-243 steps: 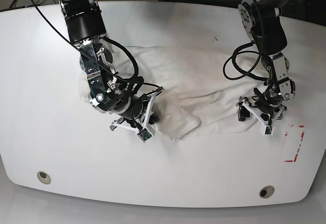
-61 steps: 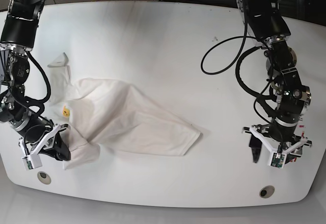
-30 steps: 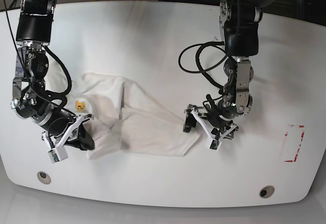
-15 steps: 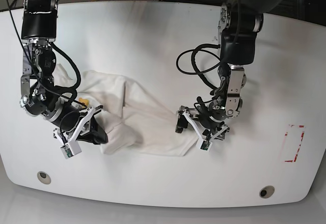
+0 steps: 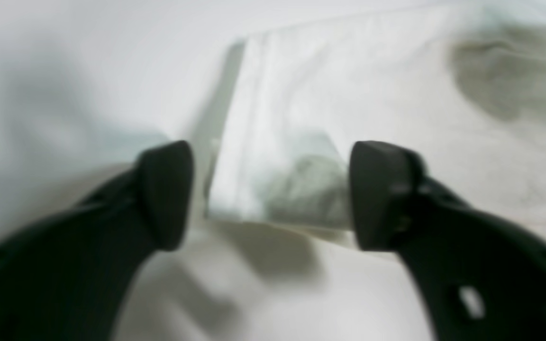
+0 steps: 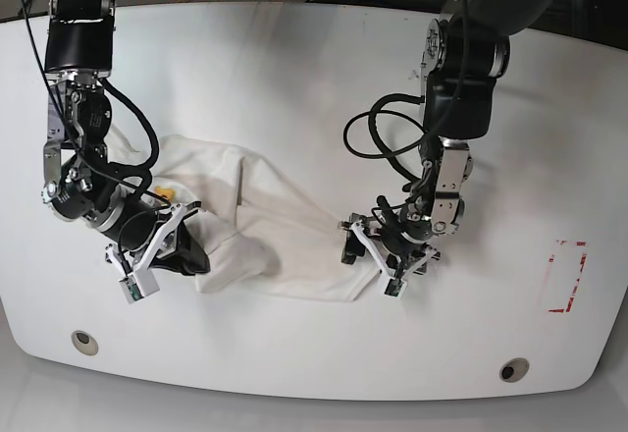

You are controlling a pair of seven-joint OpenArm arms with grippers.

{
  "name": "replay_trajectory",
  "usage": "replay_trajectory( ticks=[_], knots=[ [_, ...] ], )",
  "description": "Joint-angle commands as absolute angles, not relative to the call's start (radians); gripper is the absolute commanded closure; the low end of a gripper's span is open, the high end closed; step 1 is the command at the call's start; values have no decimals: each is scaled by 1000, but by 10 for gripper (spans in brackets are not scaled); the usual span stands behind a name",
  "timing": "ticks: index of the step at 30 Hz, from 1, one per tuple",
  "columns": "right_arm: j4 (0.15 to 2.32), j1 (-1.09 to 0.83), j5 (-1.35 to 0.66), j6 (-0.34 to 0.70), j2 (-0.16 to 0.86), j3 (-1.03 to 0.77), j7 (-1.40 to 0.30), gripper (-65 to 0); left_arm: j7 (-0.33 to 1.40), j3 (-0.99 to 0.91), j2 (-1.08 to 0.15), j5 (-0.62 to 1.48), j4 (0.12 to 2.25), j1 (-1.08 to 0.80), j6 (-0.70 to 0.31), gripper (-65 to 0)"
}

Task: Layout the t-shirt on the table in an organized manner, then fold the t-shirt properly
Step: 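Pull the grasped fabric outward with the left gripper, spreading the shirt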

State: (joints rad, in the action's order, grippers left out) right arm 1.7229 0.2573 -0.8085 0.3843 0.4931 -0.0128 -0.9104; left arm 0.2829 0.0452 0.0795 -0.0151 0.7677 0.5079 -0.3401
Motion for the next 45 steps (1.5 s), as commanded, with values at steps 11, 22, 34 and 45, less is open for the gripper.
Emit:
replay_trajectory(
  ticks=[11, 22, 34, 45],
  knots=[
    [1750, 271, -823, 386, 506, -24, -881, 0, 254, 48, 87, -5, 717, 562, -343, -156],
    [1750, 271, -823, 386, 509, -24, -881, 0, 252, 35, 85, -4, 766, 544, -343, -35],
    [1750, 269, -823, 386, 533, -70, -881, 0, 361, -31, 65, -5, 1205, 389, -343, -35],
    [1750, 275, -834, 387, 564, -140, -881, 0, 556, -31, -21, -5, 1600, 297, -343, -38]
  ],
)
